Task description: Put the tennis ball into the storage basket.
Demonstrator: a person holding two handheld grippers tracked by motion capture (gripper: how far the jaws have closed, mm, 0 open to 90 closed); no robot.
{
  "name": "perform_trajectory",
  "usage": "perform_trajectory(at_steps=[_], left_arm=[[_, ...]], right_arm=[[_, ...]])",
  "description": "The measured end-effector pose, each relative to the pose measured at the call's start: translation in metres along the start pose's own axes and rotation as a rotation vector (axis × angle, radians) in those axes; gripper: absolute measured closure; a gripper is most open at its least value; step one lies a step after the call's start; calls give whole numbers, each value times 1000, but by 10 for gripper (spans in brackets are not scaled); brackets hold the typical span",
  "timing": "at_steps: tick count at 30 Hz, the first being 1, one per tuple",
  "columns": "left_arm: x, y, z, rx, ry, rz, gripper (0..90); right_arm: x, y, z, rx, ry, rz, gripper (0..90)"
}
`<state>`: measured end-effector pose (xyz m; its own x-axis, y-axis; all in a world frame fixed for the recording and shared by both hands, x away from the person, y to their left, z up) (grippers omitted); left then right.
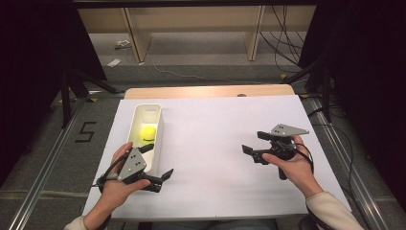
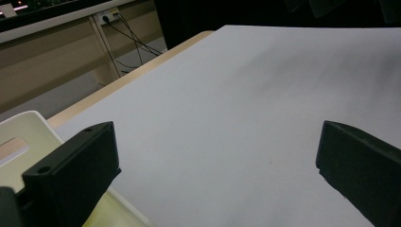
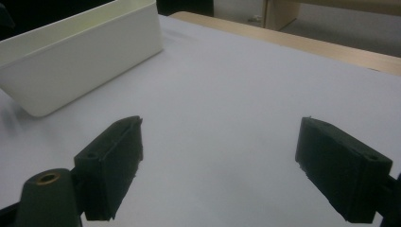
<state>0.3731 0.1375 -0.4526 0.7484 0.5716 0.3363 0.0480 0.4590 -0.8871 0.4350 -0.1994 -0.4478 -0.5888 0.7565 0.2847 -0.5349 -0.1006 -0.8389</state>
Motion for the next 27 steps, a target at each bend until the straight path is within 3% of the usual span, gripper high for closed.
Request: perform_trajectory(at_steps=[27], left_arm=[[1,1,1,0,-4,2,0]], right_arm=[[-26,30,35,-1,85,-37,159]])
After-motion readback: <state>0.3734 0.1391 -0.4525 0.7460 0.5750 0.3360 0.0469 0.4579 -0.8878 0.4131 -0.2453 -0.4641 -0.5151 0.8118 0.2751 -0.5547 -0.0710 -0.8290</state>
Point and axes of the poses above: each handheld gripper's, and its own axes: z roughly backward along the jaws, y roughly out of its underside, x roughly to its left, the point moved 7 cm from there along -z, roughly forward along the jaws, and after that the axes turned 12 degrees about -z, right-handed, at the moved point
